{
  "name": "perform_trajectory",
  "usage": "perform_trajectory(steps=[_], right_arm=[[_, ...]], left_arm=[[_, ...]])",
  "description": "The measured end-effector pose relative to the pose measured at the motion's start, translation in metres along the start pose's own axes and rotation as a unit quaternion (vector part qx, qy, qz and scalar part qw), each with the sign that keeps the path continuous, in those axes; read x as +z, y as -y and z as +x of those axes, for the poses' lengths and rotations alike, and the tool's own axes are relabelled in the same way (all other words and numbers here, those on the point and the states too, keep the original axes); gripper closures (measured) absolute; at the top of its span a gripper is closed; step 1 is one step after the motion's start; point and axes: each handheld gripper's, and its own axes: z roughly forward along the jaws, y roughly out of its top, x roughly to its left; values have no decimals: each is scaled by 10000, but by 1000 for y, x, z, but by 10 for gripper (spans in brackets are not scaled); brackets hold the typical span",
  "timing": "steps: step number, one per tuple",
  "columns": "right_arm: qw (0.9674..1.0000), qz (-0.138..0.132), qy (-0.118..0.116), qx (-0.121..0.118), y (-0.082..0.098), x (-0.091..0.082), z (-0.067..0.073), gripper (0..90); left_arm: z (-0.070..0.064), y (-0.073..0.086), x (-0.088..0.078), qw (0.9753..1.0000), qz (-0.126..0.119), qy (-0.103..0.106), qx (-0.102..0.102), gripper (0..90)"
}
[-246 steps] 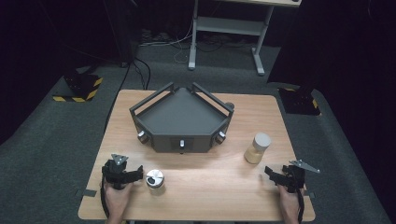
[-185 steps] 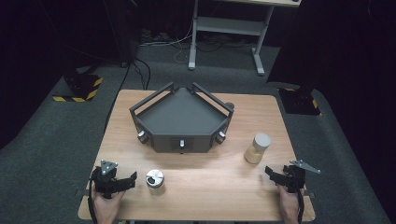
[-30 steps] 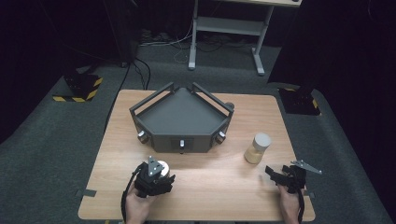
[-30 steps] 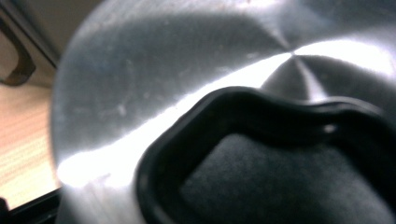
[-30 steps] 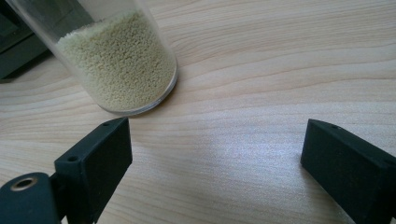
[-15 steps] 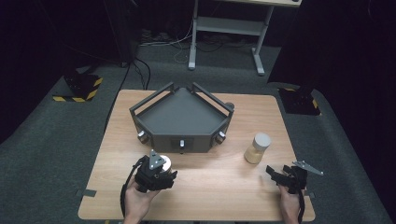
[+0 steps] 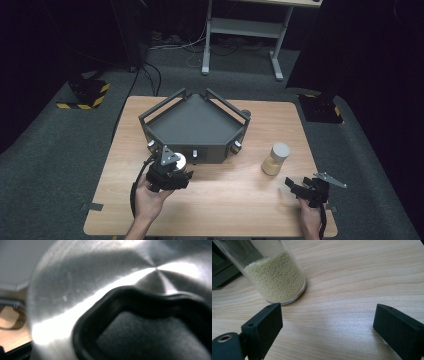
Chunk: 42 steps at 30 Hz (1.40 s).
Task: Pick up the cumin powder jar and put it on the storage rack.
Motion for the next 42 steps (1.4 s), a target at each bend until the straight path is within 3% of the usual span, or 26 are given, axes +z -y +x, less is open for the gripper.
perform_trajectory(steps=[14,24,34,42], right_arm=[[10000,-17,-19,54,1,0,-1,79],[9999,-54,-25,82,2,-1,-2,79],[9999,-62,-31,79,2,-1,-3,79],[9999,-66,-42,68,2,-1,-3,80]], left_arm=[[19,-56,7,9995,-313,-13,102,316],[35,-90,36,9993,-309,-198,-44,315],[46,-100,69,9983,-166,-471,-287,315],[46,-101,84,9972,-109,-673,-312,315]])
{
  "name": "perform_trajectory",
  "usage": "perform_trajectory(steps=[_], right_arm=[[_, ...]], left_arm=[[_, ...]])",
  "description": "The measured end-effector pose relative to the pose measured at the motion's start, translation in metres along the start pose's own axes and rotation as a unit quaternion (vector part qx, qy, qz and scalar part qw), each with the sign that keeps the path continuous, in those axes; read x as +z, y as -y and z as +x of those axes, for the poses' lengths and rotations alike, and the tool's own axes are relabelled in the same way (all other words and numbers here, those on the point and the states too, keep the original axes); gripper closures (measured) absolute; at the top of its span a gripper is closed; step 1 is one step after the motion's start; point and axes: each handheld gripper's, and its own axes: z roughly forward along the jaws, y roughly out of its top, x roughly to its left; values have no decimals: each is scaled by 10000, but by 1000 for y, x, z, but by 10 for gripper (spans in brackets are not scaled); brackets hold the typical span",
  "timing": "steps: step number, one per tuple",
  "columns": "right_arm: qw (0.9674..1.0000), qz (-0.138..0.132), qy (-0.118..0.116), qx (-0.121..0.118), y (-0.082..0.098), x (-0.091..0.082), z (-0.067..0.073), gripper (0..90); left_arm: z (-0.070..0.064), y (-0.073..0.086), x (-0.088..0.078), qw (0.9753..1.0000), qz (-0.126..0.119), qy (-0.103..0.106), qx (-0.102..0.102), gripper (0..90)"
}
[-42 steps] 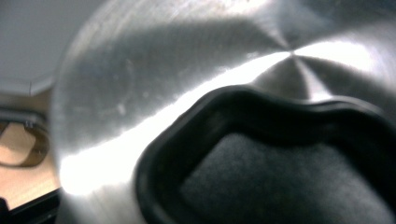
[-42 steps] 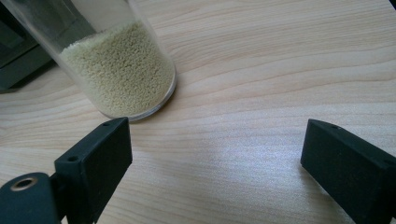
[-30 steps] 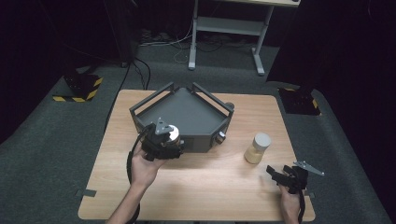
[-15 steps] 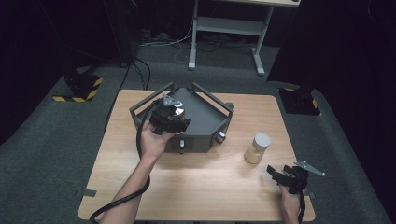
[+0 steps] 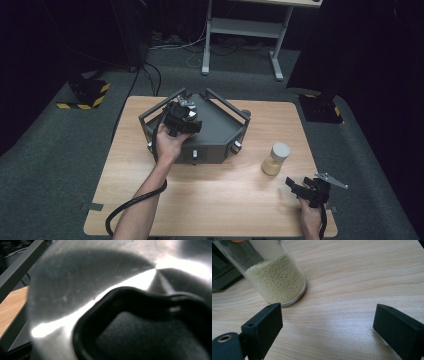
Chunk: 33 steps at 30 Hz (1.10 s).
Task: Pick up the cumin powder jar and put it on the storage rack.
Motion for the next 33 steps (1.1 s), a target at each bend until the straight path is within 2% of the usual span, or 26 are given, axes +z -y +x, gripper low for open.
perform_trajectory(steps=[11,21,24,27,33], right_arm=[[10000,8,10,-4,0,0,1,79],[10000,7,12,-3,0,0,1,79],[10000,-1,7,-1,0,0,0,79],[10000,9,3,5,0,0,0,79],[10000,15,13,7,-1,0,0,79]], left_arm=[[-1,7,12,9998,13,-112,-181,315],[0,11,14,9998,8,-128,-173,314],[-3,11,16,9998,37,-162,-91,314],[-1,15,17,9998,-18,-126,-177,314],[3,17,18,9998,-59,-43,-193,313]])
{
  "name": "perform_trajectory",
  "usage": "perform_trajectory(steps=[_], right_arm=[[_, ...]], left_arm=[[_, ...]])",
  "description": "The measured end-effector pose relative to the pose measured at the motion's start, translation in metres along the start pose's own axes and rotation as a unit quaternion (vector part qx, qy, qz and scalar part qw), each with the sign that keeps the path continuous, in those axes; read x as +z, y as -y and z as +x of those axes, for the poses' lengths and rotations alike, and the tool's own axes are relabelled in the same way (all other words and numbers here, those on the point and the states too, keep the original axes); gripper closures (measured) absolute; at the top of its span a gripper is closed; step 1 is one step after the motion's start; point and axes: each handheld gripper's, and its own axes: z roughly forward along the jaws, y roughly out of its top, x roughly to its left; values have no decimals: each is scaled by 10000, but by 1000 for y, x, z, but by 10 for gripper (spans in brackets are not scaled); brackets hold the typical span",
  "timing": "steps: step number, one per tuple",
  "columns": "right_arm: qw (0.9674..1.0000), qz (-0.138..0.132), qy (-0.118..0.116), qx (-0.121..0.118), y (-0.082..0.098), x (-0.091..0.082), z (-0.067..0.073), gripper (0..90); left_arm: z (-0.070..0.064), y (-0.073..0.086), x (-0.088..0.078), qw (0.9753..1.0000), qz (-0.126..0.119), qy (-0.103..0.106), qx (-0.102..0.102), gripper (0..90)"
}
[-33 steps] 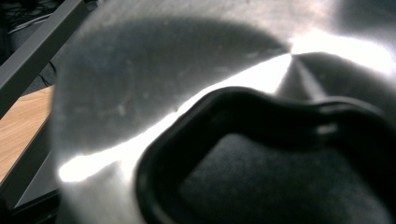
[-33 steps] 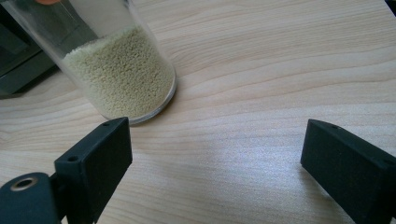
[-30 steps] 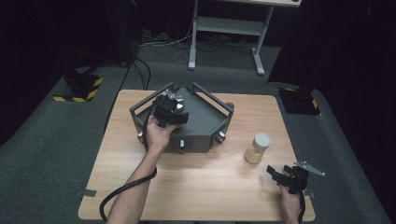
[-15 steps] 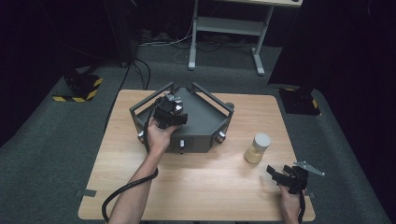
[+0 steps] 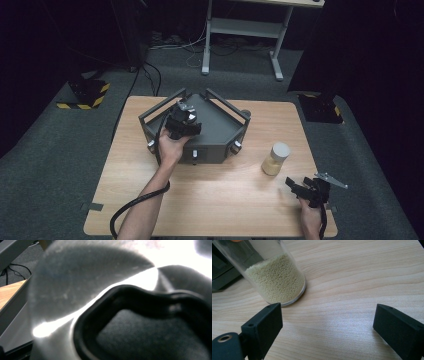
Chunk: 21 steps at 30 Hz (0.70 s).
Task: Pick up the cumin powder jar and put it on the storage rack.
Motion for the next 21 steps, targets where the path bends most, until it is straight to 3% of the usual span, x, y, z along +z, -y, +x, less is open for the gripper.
perform_trajectory(steps=[6,7,10,16,21], right_arm=[[10000,8,14,-6,0,0,1,79],[10000,9,17,-5,0,0,1,79],[10000,21,0,-10,-1,0,0,79],[10000,0,-10,10,0,0,-1,78],[10000,-23,-8,9,1,0,-1,78]], left_arm=[[3,3,0,10000,-51,63,3,311],[1,7,2,9995,-206,81,-203,310],[1,12,5,9987,-351,139,-345,303],[3,8,-3,9992,-304,209,-160,178],[-4,7,-6,9995,-277,64,-102,62]])
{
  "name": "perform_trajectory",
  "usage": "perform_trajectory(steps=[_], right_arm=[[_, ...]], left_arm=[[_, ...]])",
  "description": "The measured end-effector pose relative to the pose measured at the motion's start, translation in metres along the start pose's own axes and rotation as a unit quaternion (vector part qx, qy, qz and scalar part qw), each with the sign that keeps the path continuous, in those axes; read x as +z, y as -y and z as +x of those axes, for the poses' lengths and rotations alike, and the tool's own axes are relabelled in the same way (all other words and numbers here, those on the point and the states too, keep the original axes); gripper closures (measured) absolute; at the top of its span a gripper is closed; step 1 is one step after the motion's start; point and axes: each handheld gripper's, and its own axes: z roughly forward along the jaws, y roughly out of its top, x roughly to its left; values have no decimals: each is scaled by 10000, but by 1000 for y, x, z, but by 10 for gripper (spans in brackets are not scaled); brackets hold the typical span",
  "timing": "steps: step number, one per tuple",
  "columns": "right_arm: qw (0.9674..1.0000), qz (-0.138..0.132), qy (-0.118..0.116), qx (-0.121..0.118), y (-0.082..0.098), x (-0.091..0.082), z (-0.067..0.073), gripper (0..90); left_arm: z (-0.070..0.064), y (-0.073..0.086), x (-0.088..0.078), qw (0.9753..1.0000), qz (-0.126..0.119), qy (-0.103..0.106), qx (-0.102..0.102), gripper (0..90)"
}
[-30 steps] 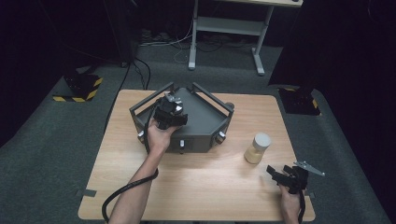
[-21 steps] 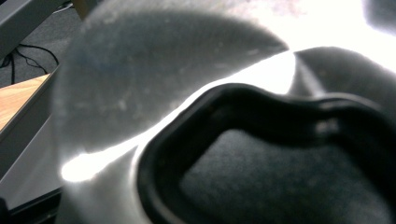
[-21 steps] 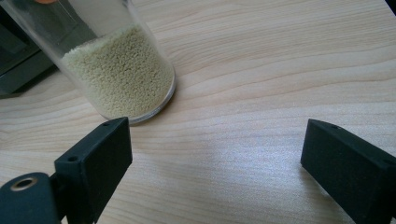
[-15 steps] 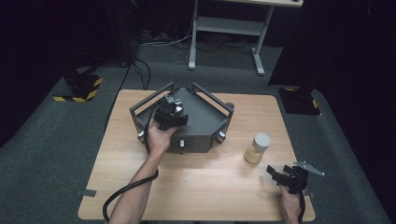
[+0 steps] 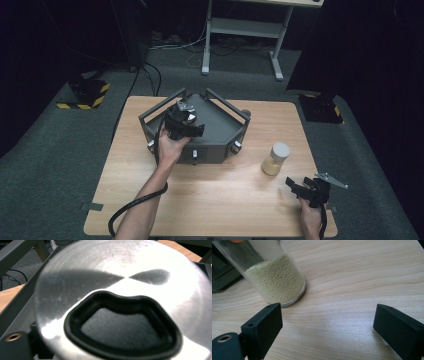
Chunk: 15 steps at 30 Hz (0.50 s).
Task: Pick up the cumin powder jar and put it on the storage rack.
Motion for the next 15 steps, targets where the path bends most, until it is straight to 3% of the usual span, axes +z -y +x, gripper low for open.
perform_trajectory(steps=[1,2,5,15], right_arm=[[10000,-4,1,11,0,0,0,78],[10000,-1,4,13,0,0,0,78],[10000,1,4,-4,0,0,0,78],[10000,24,-10,-15,-1,0,0,78]], left_arm=[[0,-1,-1,10000,22,-26,6,56],[4,-5,-4,9997,173,-5,148,52],[4,-5,-7,9995,207,18,223,47],[12,1,-22,9999,101,86,37,34]])
